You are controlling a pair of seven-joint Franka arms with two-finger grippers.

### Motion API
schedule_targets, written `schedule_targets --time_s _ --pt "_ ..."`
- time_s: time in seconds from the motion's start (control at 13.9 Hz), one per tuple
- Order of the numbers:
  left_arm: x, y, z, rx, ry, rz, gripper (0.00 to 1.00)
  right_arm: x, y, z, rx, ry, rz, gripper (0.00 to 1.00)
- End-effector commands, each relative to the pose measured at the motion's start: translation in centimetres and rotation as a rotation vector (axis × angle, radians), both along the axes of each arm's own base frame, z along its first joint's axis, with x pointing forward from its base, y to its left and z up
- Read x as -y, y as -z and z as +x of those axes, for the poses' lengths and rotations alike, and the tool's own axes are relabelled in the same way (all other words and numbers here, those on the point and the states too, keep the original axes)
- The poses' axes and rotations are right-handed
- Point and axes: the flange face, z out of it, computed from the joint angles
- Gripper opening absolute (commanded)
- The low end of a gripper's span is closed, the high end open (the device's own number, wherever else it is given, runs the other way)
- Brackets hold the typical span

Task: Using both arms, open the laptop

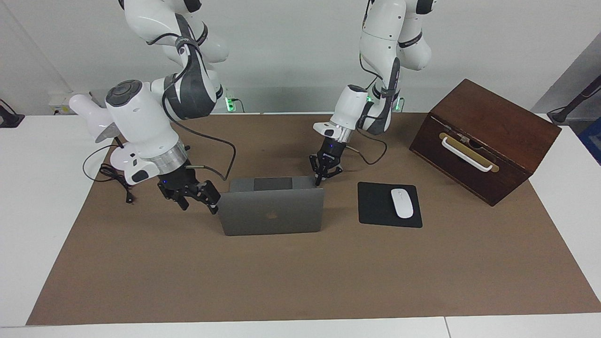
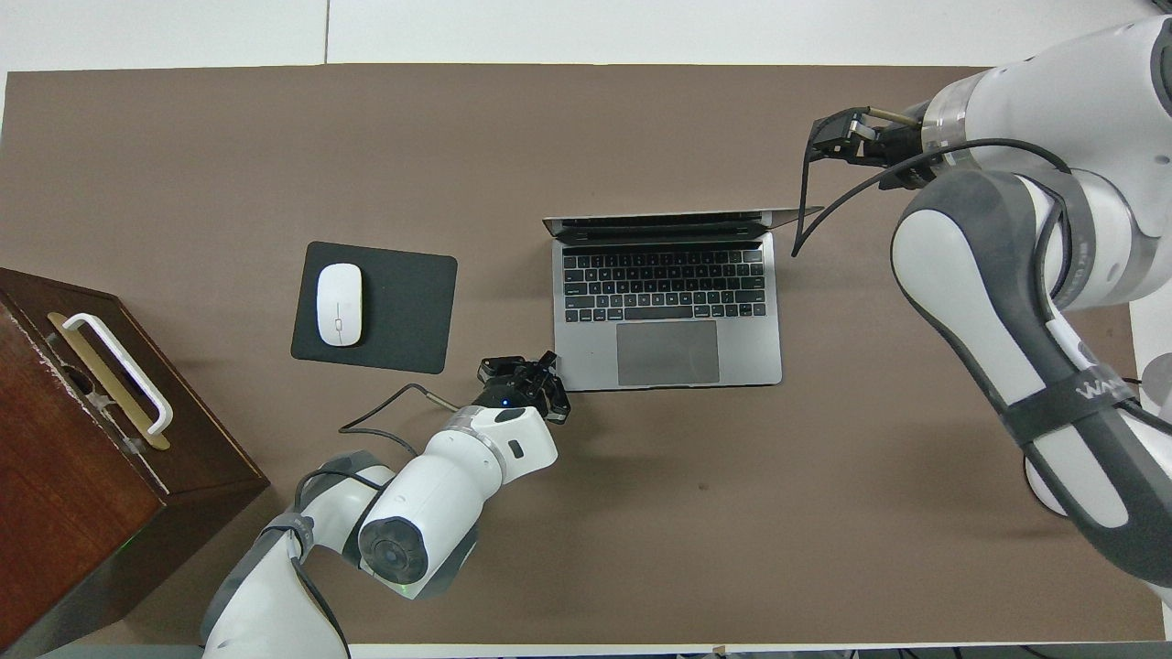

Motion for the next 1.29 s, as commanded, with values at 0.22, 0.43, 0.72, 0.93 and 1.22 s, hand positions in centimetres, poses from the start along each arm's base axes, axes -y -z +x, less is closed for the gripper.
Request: schedule_targets --time_s 0.22,0.43,0.72,0.93,1.22 --pt "0.1 -3.9 1.3 -0.034 -0.095 -0.06 0.0 1.4 -2.4 -0.5 -0.021 -0.144 -0.122 1.0" --pt "0.1 -8.1 1.6 -0.077 -0.098 -0.066 0.0 2.2 -4.5 -1.8 -0.033 -0.16 -0.171 1.0" --pt "-0.5 -14.0 4.2 -0.2 -0.115 -0.027 0.0 5.0 -7.3 -3.9 -0.05 -0.189 -0.229 1.0" --pt "-1.9 -19.2 6.8 -0.277 -0.136 0.005 0.0 6.2 -8.8 -5.1 -0.063 -0.215 -0.244 1.0" --pt "-5.7 -24.5 9.4 -0.352 -0.181 0.049 0.0 8.2 -9.7 -6.3 -0.105 -0.205 -0.253 1.0"
